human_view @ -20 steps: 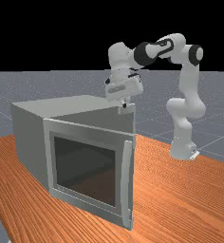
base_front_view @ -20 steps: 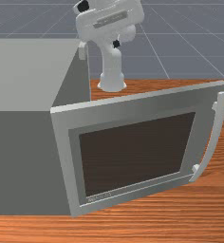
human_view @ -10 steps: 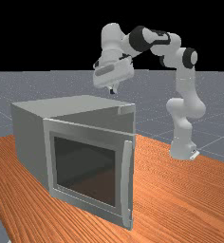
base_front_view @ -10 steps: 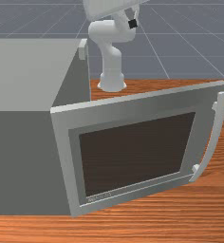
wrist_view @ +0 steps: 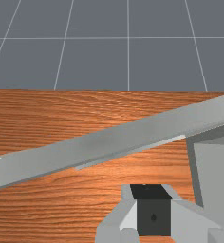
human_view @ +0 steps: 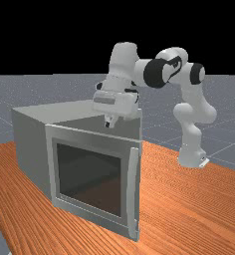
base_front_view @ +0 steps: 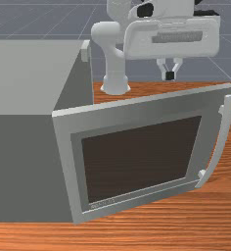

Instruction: Close the microwave

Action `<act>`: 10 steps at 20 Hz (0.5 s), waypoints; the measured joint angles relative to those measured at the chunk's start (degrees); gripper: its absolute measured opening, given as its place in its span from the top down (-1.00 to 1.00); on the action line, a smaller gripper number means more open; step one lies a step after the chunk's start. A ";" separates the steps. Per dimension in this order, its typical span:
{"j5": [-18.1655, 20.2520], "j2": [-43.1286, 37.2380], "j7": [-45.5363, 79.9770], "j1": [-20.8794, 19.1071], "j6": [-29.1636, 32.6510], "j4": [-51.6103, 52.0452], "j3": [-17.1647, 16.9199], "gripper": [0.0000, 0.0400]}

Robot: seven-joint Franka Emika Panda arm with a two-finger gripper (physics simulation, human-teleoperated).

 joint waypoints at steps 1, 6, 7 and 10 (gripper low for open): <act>-0.37 1.53 1.05 0.14 0.26 2.64 -0.39 1.00; -1.35 7.79 3.99 0.18 7.75 12.64 -1.77 1.00; -2.14 8.56 4.36 0.41 9.05 13.17 -2.31 1.00; -3.38 10.59 5.62 1.75 12.39 13.98 -2.70 1.00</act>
